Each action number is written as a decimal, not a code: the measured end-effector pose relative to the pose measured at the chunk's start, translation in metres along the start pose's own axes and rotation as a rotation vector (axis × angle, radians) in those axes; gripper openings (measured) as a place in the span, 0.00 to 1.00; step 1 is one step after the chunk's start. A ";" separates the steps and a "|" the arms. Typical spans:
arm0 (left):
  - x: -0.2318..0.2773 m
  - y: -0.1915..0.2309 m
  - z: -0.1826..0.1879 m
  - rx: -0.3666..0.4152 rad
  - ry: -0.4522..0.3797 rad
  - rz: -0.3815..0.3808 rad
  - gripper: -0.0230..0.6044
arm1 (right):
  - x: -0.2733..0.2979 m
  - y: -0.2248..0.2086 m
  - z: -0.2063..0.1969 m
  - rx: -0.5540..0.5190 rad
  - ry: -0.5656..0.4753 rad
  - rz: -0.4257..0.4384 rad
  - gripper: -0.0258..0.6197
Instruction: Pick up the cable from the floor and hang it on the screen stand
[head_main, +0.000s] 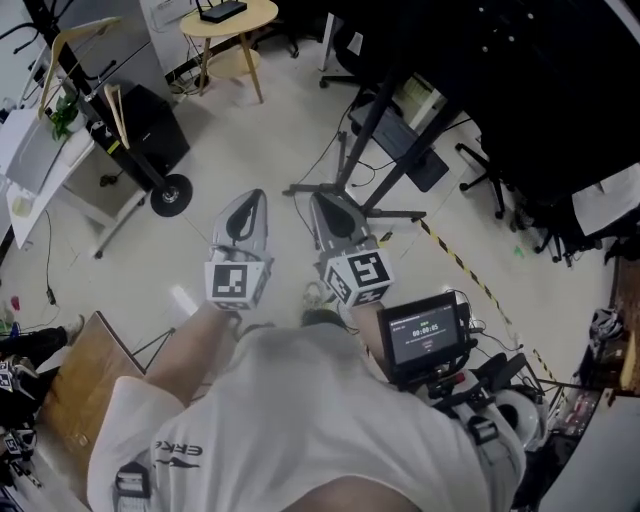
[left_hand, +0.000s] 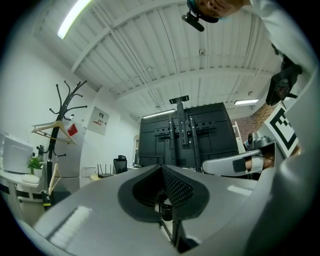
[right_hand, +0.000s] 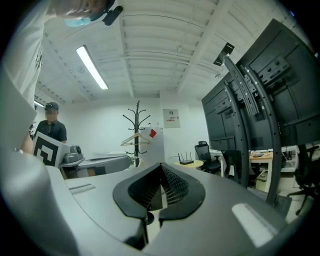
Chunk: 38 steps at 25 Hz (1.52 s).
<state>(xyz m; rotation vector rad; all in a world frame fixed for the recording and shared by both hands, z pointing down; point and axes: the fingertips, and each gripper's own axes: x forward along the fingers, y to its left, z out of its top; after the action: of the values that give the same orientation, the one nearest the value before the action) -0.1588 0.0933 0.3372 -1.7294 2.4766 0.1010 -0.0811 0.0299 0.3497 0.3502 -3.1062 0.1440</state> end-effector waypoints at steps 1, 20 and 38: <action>0.010 -0.001 -0.001 0.002 0.000 -0.001 0.04 | 0.004 -0.010 0.001 -0.002 -0.001 -0.004 0.06; 0.168 -0.049 -0.029 0.020 0.000 -0.048 0.04 | 0.037 -0.181 0.003 -0.019 0.001 -0.093 0.06; 0.219 -0.009 -0.120 -0.026 0.155 -0.088 0.04 | 0.093 -0.220 -0.068 -0.017 0.148 -0.149 0.06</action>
<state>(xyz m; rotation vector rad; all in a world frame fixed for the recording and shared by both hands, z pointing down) -0.2317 -0.1284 0.4267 -1.9229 2.5092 -0.0090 -0.1223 -0.1975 0.4397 0.5421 -2.9203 0.1344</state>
